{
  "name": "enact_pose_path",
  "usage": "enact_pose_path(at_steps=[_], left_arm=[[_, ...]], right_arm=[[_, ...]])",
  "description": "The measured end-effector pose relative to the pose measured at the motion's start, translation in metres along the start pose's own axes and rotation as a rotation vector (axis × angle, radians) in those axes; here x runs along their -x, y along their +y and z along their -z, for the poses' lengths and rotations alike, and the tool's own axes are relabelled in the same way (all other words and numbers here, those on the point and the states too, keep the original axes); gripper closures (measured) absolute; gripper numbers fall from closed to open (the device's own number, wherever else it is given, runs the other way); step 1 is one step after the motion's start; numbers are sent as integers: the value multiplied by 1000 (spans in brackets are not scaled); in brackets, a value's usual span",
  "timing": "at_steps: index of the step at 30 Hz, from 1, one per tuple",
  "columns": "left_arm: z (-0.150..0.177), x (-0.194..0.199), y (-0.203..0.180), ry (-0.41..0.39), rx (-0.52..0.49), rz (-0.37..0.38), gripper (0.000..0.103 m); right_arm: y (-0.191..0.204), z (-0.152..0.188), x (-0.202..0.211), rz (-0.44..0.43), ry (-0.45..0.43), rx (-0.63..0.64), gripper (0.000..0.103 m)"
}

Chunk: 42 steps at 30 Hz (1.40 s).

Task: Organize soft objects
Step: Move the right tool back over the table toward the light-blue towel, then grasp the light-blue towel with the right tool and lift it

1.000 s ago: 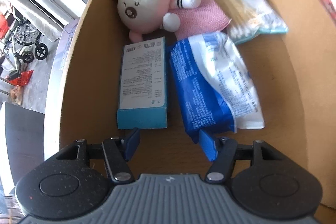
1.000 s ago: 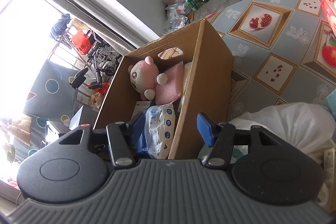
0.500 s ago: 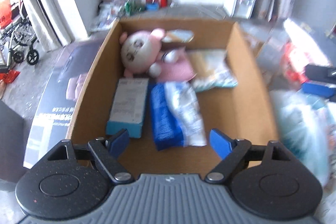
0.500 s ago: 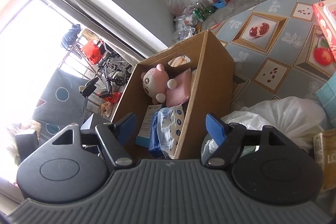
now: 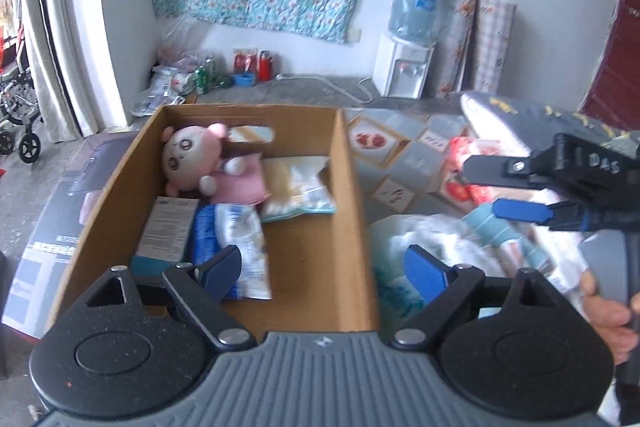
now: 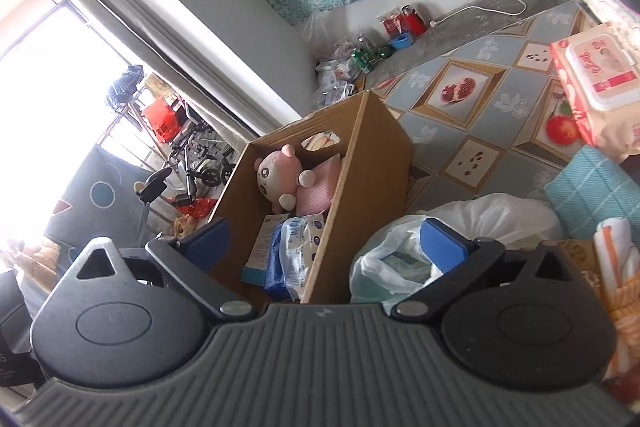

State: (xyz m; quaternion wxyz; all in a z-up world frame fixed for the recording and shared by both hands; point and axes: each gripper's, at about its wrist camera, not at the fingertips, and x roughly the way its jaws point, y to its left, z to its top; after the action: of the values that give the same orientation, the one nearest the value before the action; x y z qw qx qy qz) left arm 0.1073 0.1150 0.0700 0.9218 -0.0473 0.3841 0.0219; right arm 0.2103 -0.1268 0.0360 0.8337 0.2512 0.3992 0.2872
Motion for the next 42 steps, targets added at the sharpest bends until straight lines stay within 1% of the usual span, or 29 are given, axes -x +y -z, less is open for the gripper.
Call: enact_pose_path(at_steps=[6, 11, 15, 17, 23, 25, 29, 31, 33, 34, 36, 37, 39, 41, 42], left_arm=[[6, 9, -27, -27, 4, 39, 12], [11, 8, -52, -34, -12, 49, 12], [11, 7, -72, -49, -18, 81, 12], [9, 4, -83, -50, -29, 100, 12], [5, -20, -115, -23, -84, 149, 12], [3, -33, -124, -4, -99, 157, 12], [-2, -61, -140, 30, -117, 182, 15], [-5, -78, -146, 51, -120, 176, 21], [-8, -97, -151, 85, -108, 173, 33], [-10, -106, -152, 106, -96, 171, 36], [-13, -126, -152, 152, -63, 156, 47], [-14, -134, -152, 168, -50, 147, 49], [-16, -147, -152, 188, -39, 131, 56], [-18, -156, -152, 202, -30, 122, 60], [-18, -159, -153, 209, -24, 120, 61]], right_arm=[[-7, 7, 19, 10, -9, 11, 1], [-18, 7, 42, 20, -19, 27, 1], [-36, -7, 67, 79, -45, 53, 1], [-46, -16, 77, 115, -36, 70, 1], [-82, -36, 91, 202, -6, 71, 1], [-93, -39, 89, 217, 6, 69, 1], [-118, -47, 71, 245, 63, 48, 1], [-132, -51, 56, 260, 103, 41, 2], [-145, -54, 38, 283, 142, 29, 3], [-151, -56, 29, 295, 158, 29, 4], [-160, -58, 11, 330, 186, 35, 8], [-164, -58, 2, 340, 199, 40, 11], [-173, -59, -14, 358, 225, 45, 14], [-181, -61, -29, 383, 250, 50, 22], [-185, -61, -36, 391, 264, 52, 23]])
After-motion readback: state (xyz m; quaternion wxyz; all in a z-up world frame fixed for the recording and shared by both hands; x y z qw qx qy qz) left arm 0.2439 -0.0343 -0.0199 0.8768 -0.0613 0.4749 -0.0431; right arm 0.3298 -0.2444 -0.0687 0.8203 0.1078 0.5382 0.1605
